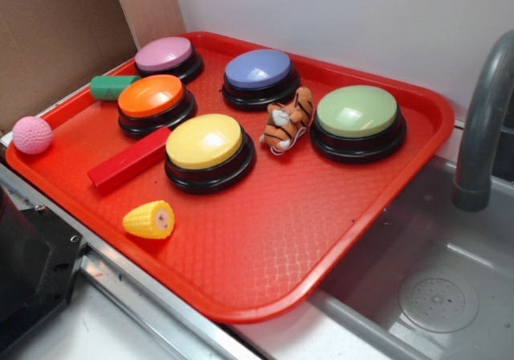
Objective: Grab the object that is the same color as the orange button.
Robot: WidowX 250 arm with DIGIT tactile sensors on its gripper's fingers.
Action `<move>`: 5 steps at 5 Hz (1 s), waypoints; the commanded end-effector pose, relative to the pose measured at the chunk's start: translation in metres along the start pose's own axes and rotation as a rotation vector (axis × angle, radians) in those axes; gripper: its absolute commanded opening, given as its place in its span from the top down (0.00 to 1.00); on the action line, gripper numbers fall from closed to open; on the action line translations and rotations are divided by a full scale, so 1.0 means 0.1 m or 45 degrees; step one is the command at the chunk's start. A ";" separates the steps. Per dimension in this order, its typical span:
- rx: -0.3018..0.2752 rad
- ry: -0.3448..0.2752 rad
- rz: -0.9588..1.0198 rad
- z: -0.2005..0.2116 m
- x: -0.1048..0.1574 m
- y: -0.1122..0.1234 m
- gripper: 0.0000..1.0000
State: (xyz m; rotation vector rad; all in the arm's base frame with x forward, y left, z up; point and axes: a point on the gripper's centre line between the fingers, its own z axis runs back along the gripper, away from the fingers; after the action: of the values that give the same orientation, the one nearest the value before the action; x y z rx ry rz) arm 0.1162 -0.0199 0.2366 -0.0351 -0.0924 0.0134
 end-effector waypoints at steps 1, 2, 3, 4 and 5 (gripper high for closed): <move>0.000 0.000 0.000 0.00 0.00 0.00 0.00; 0.015 -0.019 -0.221 -0.14 0.29 -0.05 0.00; 0.055 -0.017 -0.334 -0.29 0.55 -0.14 0.00; 0.137 -0.097 -0.439 -0.43 0.80 -0.23 0.00; 0.138 -0.240 -0.598 -0.68 1.08 -0.35 0.00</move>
State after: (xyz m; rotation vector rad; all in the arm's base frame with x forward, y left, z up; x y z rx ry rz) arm 0.2263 -0.0504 0.1697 0.0960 -0.2417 -0.4344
